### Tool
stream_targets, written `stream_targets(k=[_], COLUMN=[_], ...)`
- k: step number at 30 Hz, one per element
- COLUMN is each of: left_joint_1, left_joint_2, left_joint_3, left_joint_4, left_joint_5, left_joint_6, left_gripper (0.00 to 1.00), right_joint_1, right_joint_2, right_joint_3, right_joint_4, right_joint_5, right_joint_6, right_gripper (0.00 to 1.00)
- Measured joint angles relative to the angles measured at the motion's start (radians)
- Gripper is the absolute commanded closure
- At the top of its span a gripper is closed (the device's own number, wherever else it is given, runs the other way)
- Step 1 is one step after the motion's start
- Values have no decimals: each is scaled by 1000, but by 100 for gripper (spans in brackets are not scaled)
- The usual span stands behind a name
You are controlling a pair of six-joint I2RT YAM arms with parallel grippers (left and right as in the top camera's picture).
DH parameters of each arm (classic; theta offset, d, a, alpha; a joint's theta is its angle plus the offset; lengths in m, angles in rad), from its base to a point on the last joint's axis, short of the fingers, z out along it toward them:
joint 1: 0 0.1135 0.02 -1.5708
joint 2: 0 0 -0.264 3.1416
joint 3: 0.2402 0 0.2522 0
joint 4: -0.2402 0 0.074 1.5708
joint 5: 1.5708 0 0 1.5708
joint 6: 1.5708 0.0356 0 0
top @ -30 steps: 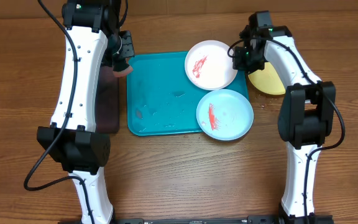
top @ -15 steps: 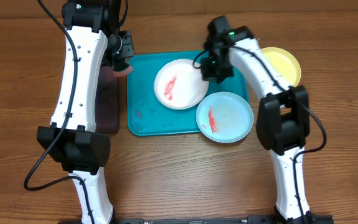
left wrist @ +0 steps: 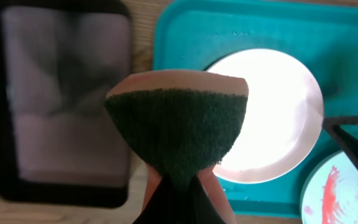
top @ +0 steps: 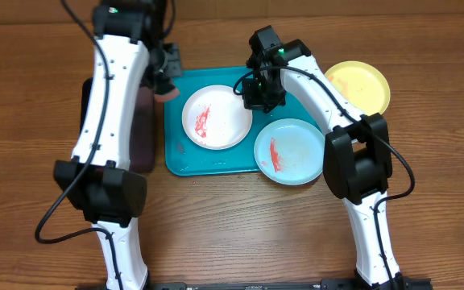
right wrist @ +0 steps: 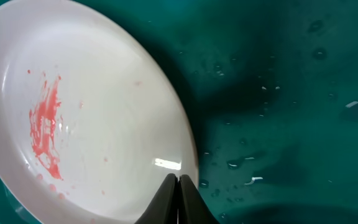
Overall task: Clean dirty plates on tray and stack at the side
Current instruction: 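Grasp the white plate rim with the right gripper and pull it left, then scrub the white plate with the sponge in the left gripper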
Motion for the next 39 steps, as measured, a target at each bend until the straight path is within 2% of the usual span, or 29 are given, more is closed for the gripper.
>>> stream_targets(k=[6, 9, 10, 14, 25, 32, 39], left_joint_1=[-46, -52, -51, -50, -50, -50, -50], left_joint_2=[2, 4, 4, 6, 6, 6, 6], left_joint_3=[-204, -284, -300, -322, -322, -322, -322], left_joint_4=[150, 195, 202, 221, 244, 254, 255], left_joint_5=[38, 60, 64, 74, 80, 80, 80], left_joint_6=[8, 10, 11, 11, 11, 11, 11], left_gripper=[96, 96, 96, 96, 96, 96, 96], right_joint_1=[0, 0, 0, 1, -26, -60, -63], right_joint_2=[66, 73, 73, 72, 60, 5, 3], right_joint_3=[0, 0, 0, 3, 97, 109, -63], right_joint_4=[17, 17, 18, 13, -100, -109, 16], right_joint_5=[-54, -84, -95, -129, -135, -32, 5], right_joint_6=[0, 7, 10, 1, -14, -9, 3], right_gripper=[95, 73, 69, 62, 59, 56, 60])
